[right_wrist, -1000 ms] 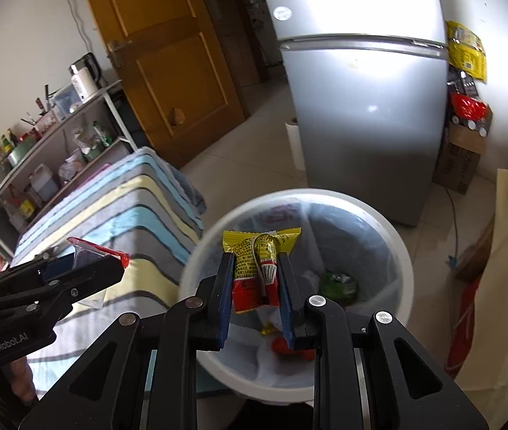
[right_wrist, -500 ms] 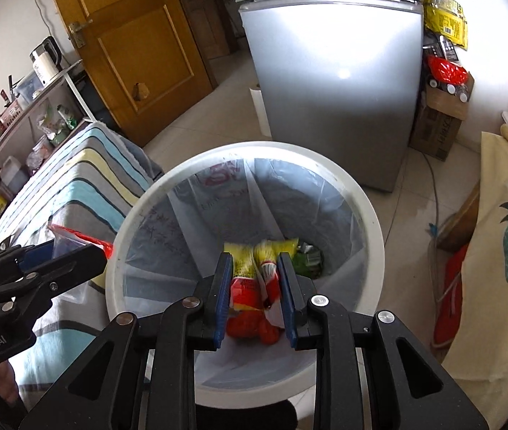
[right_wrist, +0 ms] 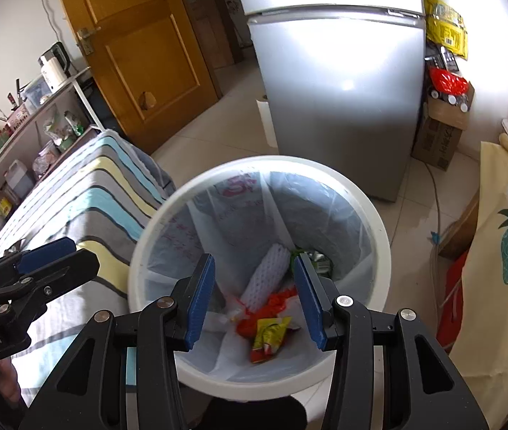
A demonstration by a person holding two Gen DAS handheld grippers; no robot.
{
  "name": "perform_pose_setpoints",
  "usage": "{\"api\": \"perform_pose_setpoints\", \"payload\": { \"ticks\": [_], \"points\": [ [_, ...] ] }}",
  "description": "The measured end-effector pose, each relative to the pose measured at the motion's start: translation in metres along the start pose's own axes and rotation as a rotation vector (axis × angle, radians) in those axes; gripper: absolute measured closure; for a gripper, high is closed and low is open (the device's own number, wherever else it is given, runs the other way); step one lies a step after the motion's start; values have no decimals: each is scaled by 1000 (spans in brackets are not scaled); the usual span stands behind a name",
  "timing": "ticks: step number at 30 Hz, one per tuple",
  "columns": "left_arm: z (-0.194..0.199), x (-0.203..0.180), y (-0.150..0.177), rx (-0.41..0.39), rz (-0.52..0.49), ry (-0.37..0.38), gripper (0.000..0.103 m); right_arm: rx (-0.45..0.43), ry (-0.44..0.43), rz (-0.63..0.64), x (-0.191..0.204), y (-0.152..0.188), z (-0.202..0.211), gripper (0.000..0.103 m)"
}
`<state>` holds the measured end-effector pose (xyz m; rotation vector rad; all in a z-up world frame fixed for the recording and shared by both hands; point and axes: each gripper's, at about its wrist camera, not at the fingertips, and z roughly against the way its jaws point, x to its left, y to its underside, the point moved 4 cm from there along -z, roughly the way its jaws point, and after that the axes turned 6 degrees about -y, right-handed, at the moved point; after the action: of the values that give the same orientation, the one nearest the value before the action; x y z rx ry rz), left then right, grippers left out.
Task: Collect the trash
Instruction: 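Move both open tools back over the table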
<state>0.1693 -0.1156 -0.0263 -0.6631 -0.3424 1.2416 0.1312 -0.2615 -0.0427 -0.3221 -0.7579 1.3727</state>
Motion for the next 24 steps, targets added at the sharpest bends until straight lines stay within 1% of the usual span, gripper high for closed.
{"api": "perform_pose_setpoints", "payload": {
  "ticks": [6, 10, 12, 19, 24],
  "points": [
    [22, 24, 6, -38, 40, -27, 39, -27, -23, 13, 21, 1, 8, 56],
    [38, 44, 13, -68, 71, -64, 38, -38, -47, 27, 36, 1, 12, 56],
    [44, 55, 17, -75, 94, -74, 37, -42, -64, 42, 48, 1, 13, 56],
    [69, 95, 30, -116, 164, -143, 37, -55, -125, 102, 90, 3, 15, 56],
    [87, 129, 43, -133, 219, -205, 35, -54, -178, 151, 123, 2, 12, 56]
  ]
}}
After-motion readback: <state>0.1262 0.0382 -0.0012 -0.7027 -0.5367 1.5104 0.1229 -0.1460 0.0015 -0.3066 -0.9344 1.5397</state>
